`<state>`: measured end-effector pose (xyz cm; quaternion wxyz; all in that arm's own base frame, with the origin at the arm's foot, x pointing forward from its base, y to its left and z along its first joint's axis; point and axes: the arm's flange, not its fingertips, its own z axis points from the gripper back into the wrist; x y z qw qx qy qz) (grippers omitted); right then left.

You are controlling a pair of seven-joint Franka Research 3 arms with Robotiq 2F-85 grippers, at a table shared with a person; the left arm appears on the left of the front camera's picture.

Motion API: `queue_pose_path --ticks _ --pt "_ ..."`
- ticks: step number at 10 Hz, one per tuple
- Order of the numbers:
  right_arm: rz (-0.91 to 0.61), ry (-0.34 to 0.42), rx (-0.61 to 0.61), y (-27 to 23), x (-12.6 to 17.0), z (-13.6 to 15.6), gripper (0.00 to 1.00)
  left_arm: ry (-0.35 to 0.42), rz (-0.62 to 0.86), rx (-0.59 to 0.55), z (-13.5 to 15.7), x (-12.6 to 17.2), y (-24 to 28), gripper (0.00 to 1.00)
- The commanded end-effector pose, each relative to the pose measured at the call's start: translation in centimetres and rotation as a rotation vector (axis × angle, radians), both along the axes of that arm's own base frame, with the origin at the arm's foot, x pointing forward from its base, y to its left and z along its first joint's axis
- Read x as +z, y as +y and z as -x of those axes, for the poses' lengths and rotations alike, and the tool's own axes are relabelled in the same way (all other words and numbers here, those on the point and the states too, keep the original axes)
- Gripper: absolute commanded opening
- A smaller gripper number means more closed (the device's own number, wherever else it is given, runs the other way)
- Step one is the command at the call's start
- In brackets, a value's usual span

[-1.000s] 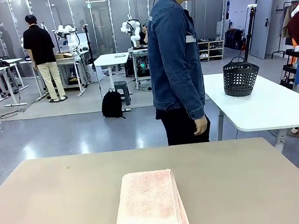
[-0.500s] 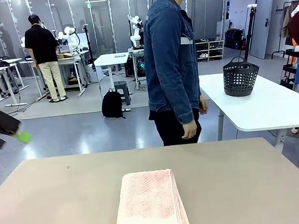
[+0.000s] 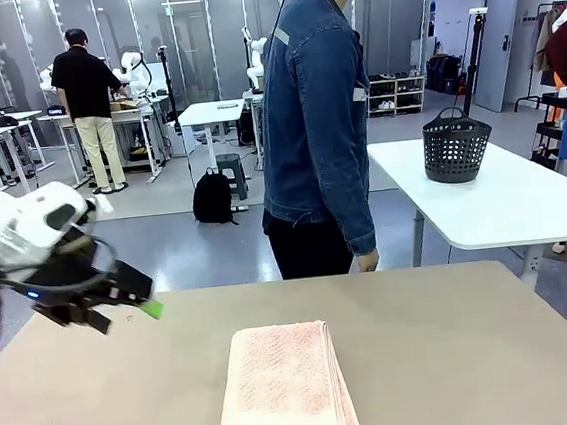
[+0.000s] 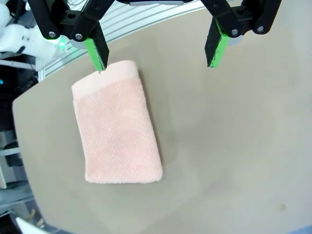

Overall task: Fold the towel.
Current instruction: Pick up the 100 cm Hotel Towel and place it on the left side of the table.

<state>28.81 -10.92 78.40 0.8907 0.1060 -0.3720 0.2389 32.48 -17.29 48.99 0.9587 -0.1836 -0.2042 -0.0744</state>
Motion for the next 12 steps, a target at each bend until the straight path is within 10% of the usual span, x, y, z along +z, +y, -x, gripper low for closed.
queue_pose_path --ticks 1,9,12 --pt "0.002 0.004 -0.001 0.0 0.2 0.0 1.0 0.0 -0.01 0.035 1.6 -4.4 -1.1 1.0" --pt "0.002 0.004 -0.001 0.0 0.2 0.0 1.0 0.044 -0.011 0.015 -0.6 -2.7 -2.3 1.0" --pt "0.002 0.004 -0.001 0.0 0.2 0.0 1.0 0.078 0.09 -0.181 -4.2 -7.1 -3.0 1.0"
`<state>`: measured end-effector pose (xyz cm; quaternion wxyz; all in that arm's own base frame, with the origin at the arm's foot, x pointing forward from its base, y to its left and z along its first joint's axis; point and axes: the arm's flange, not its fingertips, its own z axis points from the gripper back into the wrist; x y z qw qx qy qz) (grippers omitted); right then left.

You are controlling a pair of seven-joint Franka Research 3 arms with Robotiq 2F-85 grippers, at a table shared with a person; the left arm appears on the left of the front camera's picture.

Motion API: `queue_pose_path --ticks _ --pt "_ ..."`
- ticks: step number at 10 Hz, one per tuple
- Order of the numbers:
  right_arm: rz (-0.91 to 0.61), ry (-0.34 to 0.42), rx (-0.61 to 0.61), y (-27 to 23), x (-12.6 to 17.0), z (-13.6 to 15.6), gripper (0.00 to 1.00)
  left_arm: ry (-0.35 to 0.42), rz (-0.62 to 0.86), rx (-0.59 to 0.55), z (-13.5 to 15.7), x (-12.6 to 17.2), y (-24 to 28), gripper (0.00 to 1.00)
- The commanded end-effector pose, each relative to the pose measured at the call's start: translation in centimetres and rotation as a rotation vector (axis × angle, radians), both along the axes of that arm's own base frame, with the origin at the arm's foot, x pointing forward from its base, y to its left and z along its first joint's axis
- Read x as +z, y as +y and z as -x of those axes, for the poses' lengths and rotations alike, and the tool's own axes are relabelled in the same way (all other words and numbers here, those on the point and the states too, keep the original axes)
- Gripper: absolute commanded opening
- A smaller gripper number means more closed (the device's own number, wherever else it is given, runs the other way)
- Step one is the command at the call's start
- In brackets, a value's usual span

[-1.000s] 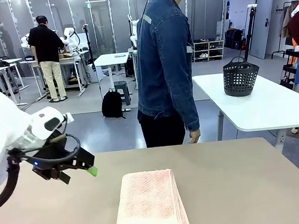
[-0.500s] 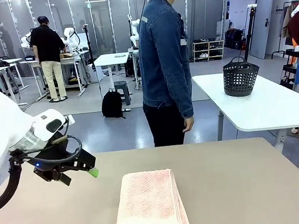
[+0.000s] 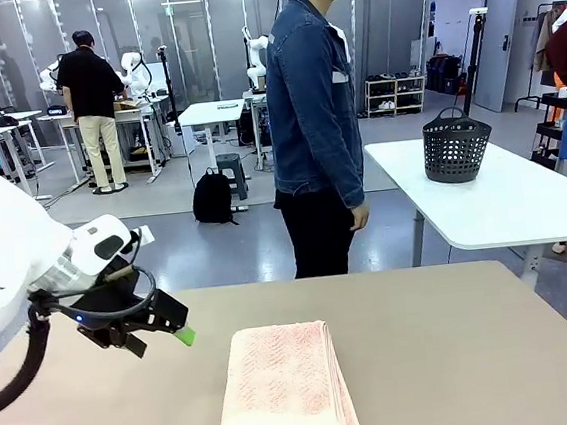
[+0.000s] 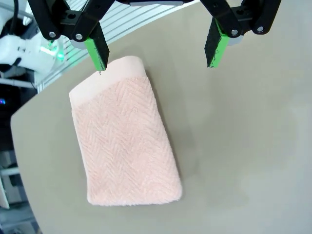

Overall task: Fold the towel.
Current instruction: Pick up the 100 cm Hotel Towel and place it on the left side of the table.

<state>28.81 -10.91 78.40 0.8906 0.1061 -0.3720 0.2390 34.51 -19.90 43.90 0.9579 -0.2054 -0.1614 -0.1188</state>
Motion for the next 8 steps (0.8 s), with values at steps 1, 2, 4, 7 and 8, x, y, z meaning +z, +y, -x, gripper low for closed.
queue_pose_path --ticks 1,2,4,7,8 --pt "0.002 0.004 -0.001 0.0 0.2 0.0 1.0 0.049 0.094 -0.078 -2.9 -3.9 -0.8 1.0" --pt "0.002 0.004 -0.001 0.0 0.2 0.0 1.0 0.078 0.148 -0.082 -3.3 -5.5 -0.7 1.0" --pt "0.002 0.004 -0.001 0.0 0.2 0.0 1.0 0.094 0.292 -0.059 -4.0 -8.7 -0.2 1.0" --pt "0.002 0.004 -0.001 0.0 0.2 0.0 1.0 0.107 0.395 -0.072 -4.7 -12.7 -0.5 1.0" --pt "0.002 0.004 -0.001 0.0 0.2 0.0 1.0 0.113 0.391 -0.047 -5.3 -14.0 -0.6 1.0"
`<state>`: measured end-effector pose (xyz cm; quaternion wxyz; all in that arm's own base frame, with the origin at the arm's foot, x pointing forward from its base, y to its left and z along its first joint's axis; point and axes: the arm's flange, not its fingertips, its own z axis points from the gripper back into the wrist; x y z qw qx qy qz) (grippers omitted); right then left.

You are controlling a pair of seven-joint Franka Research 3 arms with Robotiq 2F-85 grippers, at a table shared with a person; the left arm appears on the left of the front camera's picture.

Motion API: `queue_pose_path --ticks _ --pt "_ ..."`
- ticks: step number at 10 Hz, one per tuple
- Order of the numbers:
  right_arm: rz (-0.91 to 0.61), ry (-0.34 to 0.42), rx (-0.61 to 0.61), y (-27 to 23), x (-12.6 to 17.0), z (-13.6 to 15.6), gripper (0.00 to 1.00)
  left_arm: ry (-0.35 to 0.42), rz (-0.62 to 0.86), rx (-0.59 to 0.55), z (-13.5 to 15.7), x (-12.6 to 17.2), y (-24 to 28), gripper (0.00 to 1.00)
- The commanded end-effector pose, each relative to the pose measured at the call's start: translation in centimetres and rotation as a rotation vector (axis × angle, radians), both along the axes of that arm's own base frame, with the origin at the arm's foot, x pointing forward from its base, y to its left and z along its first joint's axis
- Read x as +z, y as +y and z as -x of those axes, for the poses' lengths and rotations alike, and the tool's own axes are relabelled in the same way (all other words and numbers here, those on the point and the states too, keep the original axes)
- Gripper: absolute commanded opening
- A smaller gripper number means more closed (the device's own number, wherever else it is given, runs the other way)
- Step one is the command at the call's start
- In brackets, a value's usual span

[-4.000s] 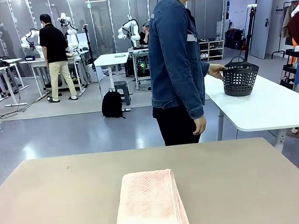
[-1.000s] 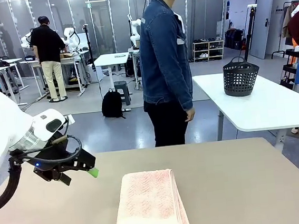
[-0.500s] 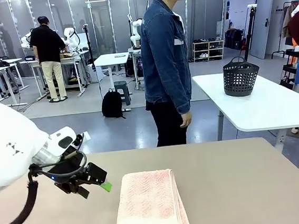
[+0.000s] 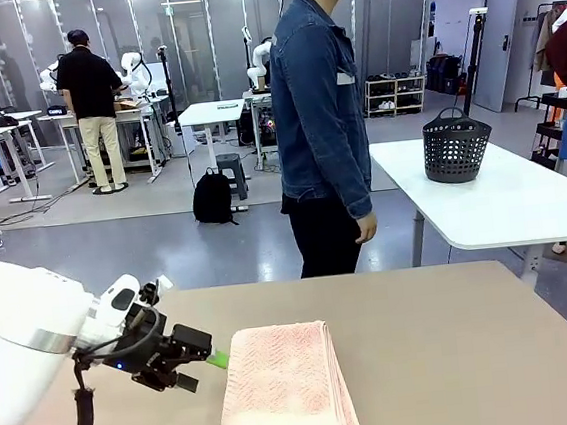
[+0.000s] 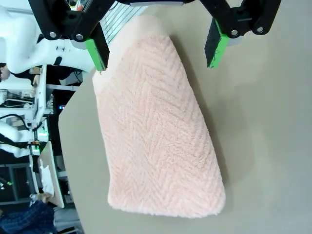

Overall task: Fold the towel.
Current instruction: Pick up the 100 cm Hotel Towel and place it on the left side of the table.

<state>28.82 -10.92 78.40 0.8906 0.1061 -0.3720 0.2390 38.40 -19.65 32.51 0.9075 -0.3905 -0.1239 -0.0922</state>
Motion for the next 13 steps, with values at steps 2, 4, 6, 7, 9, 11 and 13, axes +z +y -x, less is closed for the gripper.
queue_pose_path --ticks 2,4,6,7,9,11,13 --pt "0.002 0.004 -0.001 0.0 0.2 0.0 1.0 0.005 0.085 0.002 -2.2 -4.3 -1.1 1.0" --pt "0.002 0.004 -0.001 0.0 0.2 0.0 1.0 0.049 0.113 -0.02 -2.9 -6.2 -2.5 1.0" --pt "0.002 0.004 -0.001 0.0 0.2 0.0 1.0 0.071 0.17 -0.039 -3.3 -7.2 -3.5 1.0" --pt "0.002 0.004 -0.001 0.0 0.2 0.0 1.0 0.083 0.176 -0.036 -3.5 -7.7 -3.8 1.0" --pt "0.002 0.004 -0.001 0.0 0.2 0.0 1.0 0.092 0.217 -0.032 -3.6 -8.1 -3.8 0.4" --pt "0.002 0.004 -0.001 0.0 0.2 0.0 1.0 0.088 0.218 -0.013 -3.7 -7.8 -3.0 0.0" --pt "0.002 0.004 -0.001 0.0 0.2 0.0 1.0 0.095 0.214 -0.006 -3.8 -7.6 -2.4 0.0"
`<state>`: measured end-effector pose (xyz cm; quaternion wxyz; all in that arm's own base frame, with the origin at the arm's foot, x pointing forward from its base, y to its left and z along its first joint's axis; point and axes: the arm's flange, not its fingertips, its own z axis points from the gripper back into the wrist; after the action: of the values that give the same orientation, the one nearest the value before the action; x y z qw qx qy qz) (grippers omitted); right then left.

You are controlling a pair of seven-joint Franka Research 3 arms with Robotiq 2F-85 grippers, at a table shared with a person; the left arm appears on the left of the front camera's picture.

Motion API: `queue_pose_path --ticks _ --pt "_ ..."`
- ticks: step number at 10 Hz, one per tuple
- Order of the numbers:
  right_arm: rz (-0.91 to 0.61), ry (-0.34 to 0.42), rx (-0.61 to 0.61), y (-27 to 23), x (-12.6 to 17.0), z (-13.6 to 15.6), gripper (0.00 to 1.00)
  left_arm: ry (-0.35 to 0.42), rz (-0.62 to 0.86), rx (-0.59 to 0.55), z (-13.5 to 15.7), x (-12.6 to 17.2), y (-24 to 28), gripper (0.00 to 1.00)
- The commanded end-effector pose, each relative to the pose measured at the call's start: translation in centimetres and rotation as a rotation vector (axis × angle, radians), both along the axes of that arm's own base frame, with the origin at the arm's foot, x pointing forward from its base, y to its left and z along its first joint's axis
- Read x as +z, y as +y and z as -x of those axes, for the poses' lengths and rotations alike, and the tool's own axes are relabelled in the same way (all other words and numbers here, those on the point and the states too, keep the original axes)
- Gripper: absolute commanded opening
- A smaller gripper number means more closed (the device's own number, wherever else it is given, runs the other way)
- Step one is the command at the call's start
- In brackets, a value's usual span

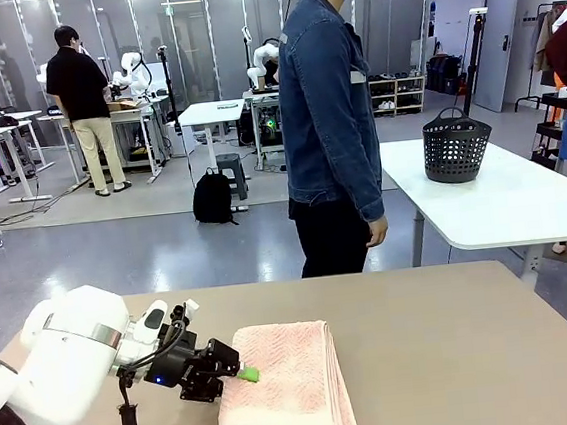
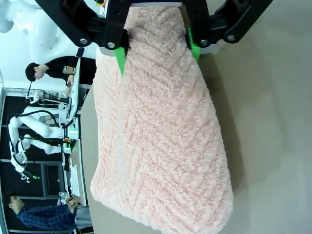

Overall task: Fold the towel.
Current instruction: Pick up the 100 cm Hotel Towel and place it on the left side of the table.

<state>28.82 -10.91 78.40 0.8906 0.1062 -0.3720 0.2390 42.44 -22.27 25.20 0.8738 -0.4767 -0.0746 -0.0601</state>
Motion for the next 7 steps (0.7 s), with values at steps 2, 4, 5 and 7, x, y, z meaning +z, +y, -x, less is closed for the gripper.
queue_pose_path --ticks 2,4,5,7 --pt "0.002 0.004 -0.001 0.0 0.2 0.0 1.0 -0.02 0.024 0.005 0.0 0.1 0.5 0.0" --pt "0.002 0.004 -0.001 0.0 0.2 0.0 1.0 -0.02 0.032 0.0 -0.3 0.7 1.4 0.0" --pt "0.002 0.004 -0.001 0.0 0.2 0.0 1.0 -0.007 0.048 -0.009 -0.3 1.2 2.3 0.0" --pt "0.002 0.004 -0.001 0.0 0.2 0.0 1.0 -0.03 0.043 0.016 0.1 3.4 6.2 0.0"
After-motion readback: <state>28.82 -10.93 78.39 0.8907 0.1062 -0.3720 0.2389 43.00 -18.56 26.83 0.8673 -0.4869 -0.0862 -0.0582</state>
